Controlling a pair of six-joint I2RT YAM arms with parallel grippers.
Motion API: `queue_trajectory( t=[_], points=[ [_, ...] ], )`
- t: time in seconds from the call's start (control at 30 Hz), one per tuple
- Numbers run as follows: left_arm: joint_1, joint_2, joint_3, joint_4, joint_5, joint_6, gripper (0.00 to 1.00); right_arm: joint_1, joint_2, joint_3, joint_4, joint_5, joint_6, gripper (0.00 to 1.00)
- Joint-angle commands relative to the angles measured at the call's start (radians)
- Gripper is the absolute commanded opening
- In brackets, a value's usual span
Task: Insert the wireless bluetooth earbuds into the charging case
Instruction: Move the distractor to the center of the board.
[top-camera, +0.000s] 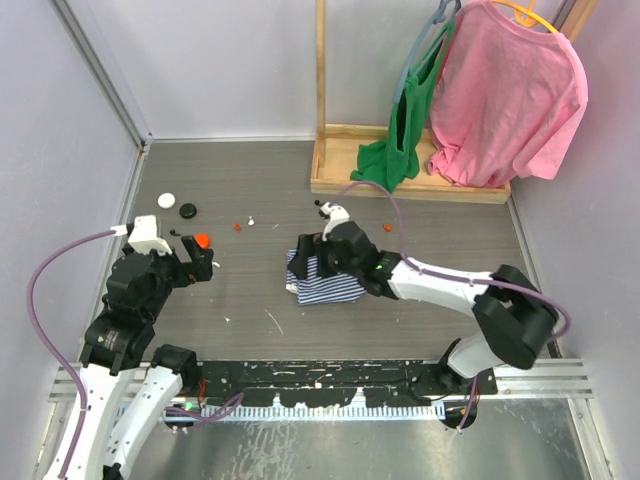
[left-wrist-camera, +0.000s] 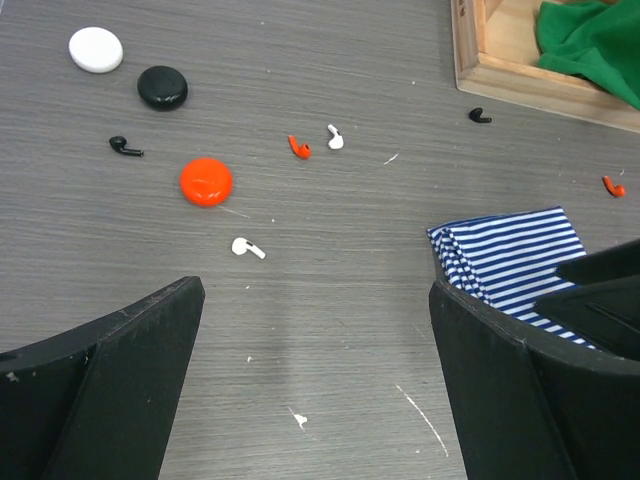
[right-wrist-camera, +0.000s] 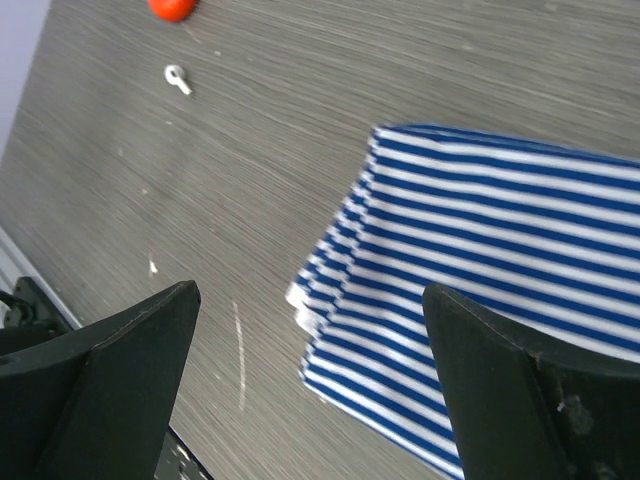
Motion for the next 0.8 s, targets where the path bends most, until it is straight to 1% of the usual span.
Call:
queue_trajectory(
  t=[0.0, 0.13, 0.3, 0.53, 0.77],
  points=[
    [-0.003, 0.006, 0.008, 0.016, 0.002, 0.017, 0.98, 0.045, 0.112, 0.120, 0.134, 0.027, 0.056, 1.00],
    [-0.004, 0.008, 0.007, 0.013, -0.001, 0.020, 0.98, 0.057, 0.220, 0.183, 0.147, 0.024, 0.106, 1.00],
    [-0.005, 0.008, 0.008, 0.007, -0.002, 0.024, 0.98, 0.061, 0.287, 0.197, 0.132, 0.060, 0.137, 1.00],
    [-0.011, 0.002, 0.006, 0.006, -0.002, 0.027, 0.98, 0.059, 0.318, 0.176, 0.075, 0.086, 0.175, 1.00],
    [-0.015, -0.006, 0.004, 0.006, -0.003, 0.029, 0.98, 0.044, 0.282, 0.121, -0.014, 0.128, 0.186, 1.00]
  ],
)
